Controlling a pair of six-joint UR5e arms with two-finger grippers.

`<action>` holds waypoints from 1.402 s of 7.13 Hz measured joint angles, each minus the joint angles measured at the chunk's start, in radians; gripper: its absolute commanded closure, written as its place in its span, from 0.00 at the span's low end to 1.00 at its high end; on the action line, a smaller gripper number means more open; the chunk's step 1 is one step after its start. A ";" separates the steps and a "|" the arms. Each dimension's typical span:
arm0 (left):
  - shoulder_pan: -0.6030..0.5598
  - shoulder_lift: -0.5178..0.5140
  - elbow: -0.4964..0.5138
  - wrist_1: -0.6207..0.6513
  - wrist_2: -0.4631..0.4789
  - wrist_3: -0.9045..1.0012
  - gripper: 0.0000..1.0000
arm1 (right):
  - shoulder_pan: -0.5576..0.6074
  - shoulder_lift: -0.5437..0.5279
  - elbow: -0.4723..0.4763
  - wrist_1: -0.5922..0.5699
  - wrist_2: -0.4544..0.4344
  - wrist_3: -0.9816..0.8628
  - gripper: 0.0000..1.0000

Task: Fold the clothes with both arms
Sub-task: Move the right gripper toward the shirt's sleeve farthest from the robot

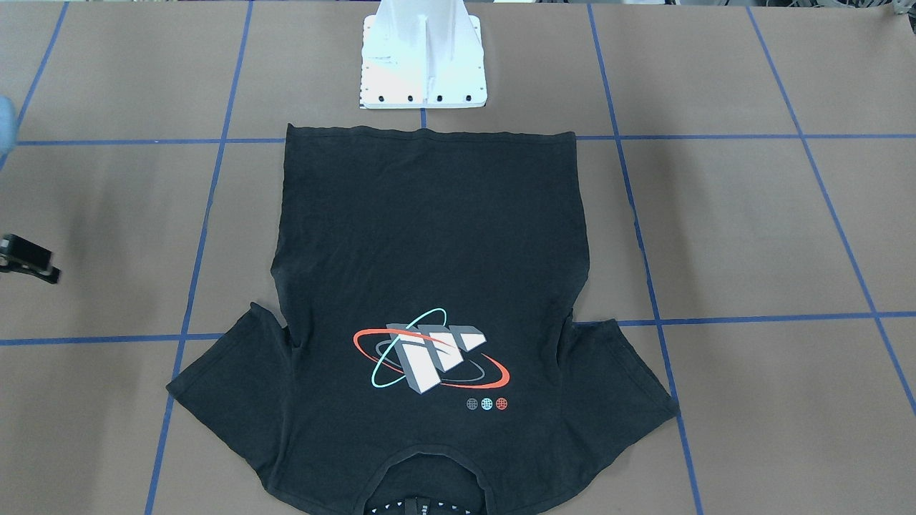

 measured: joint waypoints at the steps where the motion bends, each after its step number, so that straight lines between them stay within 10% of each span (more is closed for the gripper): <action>1: 0.000 0.002 0.001 -0.008 0.000 0.000 0.00 | -0.039 0.078 -0.053 0.026 -0.025 0.078 0.00; 5: 0.029 0.013 0.023 -0.108 0.000 -0.002 0.01 | -0.085 0.271 -0.388 0.315 -0.076 0.265 0.02; 10: 0.040 0.016 0.074 -0.138 -0.001 -0.004 0.01 | -0.158 0.309 -0.454 0.340 -0.190 0.286 0.32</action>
